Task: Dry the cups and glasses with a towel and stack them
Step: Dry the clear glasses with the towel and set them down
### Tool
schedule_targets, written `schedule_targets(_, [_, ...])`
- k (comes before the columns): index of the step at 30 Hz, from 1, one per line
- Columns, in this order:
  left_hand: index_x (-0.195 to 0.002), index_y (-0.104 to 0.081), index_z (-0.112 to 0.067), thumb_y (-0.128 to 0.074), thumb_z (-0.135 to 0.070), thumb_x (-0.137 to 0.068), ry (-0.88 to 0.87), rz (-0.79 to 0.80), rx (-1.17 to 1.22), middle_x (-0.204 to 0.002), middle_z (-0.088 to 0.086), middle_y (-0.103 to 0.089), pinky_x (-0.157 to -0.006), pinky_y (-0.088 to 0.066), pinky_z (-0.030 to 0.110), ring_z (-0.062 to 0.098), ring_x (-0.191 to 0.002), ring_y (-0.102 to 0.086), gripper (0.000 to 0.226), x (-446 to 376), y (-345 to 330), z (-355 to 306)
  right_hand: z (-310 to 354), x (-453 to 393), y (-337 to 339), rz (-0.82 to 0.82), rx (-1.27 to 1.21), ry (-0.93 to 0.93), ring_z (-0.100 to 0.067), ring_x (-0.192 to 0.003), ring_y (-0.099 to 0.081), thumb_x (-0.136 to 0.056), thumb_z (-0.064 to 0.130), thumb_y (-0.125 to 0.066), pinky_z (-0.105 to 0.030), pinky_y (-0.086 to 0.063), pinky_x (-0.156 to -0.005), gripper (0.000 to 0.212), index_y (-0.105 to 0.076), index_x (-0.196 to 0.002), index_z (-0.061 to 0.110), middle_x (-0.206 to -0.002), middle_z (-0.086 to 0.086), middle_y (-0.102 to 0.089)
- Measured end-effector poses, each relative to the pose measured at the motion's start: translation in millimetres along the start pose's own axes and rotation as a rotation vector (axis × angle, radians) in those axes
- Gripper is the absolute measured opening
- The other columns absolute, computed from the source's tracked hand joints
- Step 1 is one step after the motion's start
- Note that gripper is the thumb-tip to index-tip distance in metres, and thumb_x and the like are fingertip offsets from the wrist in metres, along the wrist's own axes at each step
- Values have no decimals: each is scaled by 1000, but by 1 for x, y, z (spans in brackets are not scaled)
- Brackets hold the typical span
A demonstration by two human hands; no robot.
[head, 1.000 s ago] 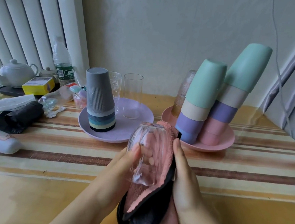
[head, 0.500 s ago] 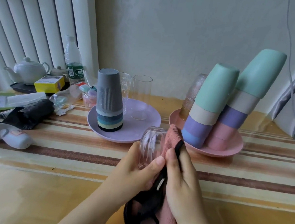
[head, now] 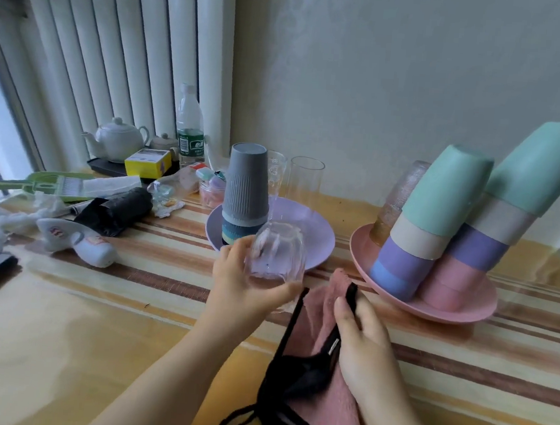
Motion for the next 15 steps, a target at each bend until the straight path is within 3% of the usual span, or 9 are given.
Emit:
schedule_targets(3, [-111,-49,-26,-83,-34,-61,38,-166,-205,-104,-10,-40,-93,-38,30,17,-114,-41,62,-14,20,-1,1,0,-3,22,13,21,26,-96,-50,-96,19,-48,-1,-37,-83,25,-57,-100,42,-107,30,-59])
schedule_targets(5, [-116,-49,-20,-82,-29,-66,91,-223,-313,-108,-4,-40,-92,-35,29,18,-112,-38,61,-21,34,-1,3,1,-3,24,10,32,28,-94,-49,-97,17,-48,0,-36,-85,25,-57,-106,38,-108,30,-57])
schedule_targets(10, [-118,-51,-10,-82,-26,-64,188,-297,-425,-112,3,-39,-91,-44,36,24,-107,-47,64,-40,83,11,4,2,-3,28,8,49,19,-99,-51,-97,15,-47,8,-33,-76,25,-57,-114,30,-109,25,-59])
schedule_targets(13, [-97,-53,-9,-83,-23,-63,210,-278,-488,-112,14,-51,-59,-43,28,20,-76,-50,48,-65,114,19,4,3,-3,22,-9,36,30,-91,-48,-96,16,-48,9,-32,-74,25,-55,-108,37,-107,30,-56])
schedule_targets(15, [-90,-54,-7,-84,-20,-62,243,-257,-540,-109,19,-56,-49,-35,25,20,-71,-50,43,-82,124,25,4,4,-3,23,-12,32,33,-91,-46,-96,19,-49,9,-32,-75,25,-54,-108,40,-108,32,-55])
Point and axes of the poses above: each hand's wrist, its own x-axis away from the middle knuckle, its own y-axis out of the back of the hand, z = x × y, the point moved 5 cm from there along -x, towards the middle knuckle
